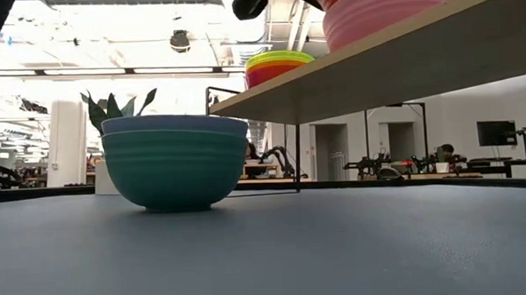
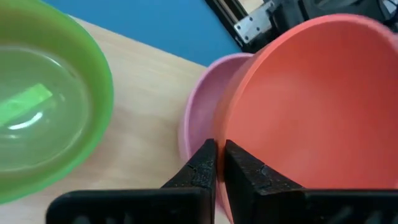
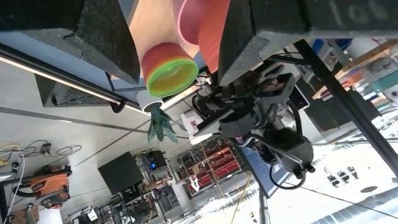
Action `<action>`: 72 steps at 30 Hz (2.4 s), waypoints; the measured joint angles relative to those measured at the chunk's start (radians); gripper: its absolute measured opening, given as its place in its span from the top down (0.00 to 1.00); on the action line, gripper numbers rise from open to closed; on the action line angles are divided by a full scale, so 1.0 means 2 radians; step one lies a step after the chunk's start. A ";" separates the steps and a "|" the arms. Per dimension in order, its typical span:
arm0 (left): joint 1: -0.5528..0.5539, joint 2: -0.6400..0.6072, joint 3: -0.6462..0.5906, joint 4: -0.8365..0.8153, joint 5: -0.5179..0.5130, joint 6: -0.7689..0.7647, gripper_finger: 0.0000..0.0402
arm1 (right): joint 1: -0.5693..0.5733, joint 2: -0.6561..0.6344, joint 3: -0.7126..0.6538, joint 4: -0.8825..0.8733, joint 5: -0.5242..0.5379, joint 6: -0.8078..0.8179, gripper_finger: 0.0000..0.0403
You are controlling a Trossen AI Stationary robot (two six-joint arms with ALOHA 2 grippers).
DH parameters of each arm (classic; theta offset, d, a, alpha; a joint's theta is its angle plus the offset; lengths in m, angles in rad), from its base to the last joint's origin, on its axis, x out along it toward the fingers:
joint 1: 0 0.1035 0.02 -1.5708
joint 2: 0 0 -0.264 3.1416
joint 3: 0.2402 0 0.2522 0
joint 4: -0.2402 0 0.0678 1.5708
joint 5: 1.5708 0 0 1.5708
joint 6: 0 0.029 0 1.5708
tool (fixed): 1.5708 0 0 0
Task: Place and stack bowls onto a shelf
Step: Stack the orange bowl on top of the pink bowl on the shelf
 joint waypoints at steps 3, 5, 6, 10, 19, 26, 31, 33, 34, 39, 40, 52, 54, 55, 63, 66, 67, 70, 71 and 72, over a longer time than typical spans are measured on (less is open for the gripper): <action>0.000 0.000 0.000 0.000 -0.011 0.006 0.94 | 0.000 0.000 0.000 0.000 0.000 0.000 0.39; 0.000 0.000 0.000 0.000 -0.013 0.015 0.91 | 0.000 0.000 0.000 0.000 0.000 0.000 0.39; 0.000 0.000 0.000 0.001 -0.013 0.018 0.89 | 0.000 0.000 0.000 0.000 0.000 0.000 0.39; 0.000 0.000 0.000 0.006 -0.013 0.027 0.80 | 0.000 0.000 0.000 0.000 0.000 -0.002 0.39; 0.006 -0.005 -0.001 0.005 0.011 0.037 0.64 | 0.000 0.000 0.000 0.000 0.000 -0.004 0.39; 0.014 -0.012 0.029 0.003 0.009 0.055 0.62 | 0.000 0.000 0.000 0.000 0.000 -0.004 0.39; 0.017 -0.013 0.055 0.003 0.004 0.073 0.62 | 0.000 0.000 0.000 0.000 -0.002 0.000 0.39; 0.018 -0.012 0.063 0.002 0.004 0.083 0.63 | 0.000 0.000 0.000 0.000 -0.002 0.000 0.39; 0.018 -0.012 0.068 0.002 0.004 0.093 0.65 | 0.000 0.000 0.000 0.000 -0.002 0.000 0.39; 0.018 -0.013 0.076 0.027 0.007 0.147 0.82 | 0.000 0.000 0.000 0.000 -0.002 0.000 0.39; 0.018 -0.013 0.076 0.036 0.007 0.157 0.87 | 0.000 0.000 0.000 0.000 -0.002 0.000 0.39; 0.018 -0.008 0.038 0.124 -0.074 0.187 1.00 | 0.000 0.000 0.000 0.000 -0.001 0.000 0.39; 0.016 -0.008 0.026 0.139 -0.100 0.180 1.00 | 0.000 0.000 0.000 0.000 -0.001 0.000 0.39; 0.015 -0.008 0.020 0.148 -0.114 0.178 1.00 | 0.000 0.000 0.000 0.000 -0.001 0.000 0.39; -0.001 -0.003 -0.004 0.194 -0.207 0.175 1.00 | 0.000 0.000 0.000 0.000 0.000 -0.002 0.39; -0.006 0.005 -0.005 0.198 -0.215 0.180 1.00 | 0.000 0.000 0.000 -0.001 0.002 -0.003 0.39; -0.007 0.014 -0.005 0.211 -0.217 0.182 1.00 | 0.000 0.000 0.000 -0.001 0.003 -0.003 0.39; -0.008 0.022 -0.006 0.218 -0.218 0.184 1.00 | 0.000 0.001 0.000 -0.001 0.009 -0.004 0.39; -0.008 0.029 -0.004 0.233 -0.219 0.184 1.00 | 0.000 0.001 0.000 -0.002 0.010 -0.004 0.39; -0.008 0.031 -0.003 0.241 -0.220 0.184 1.00 | 0.000 0.001 0.000 -0.003 0.010 -0.004 0.39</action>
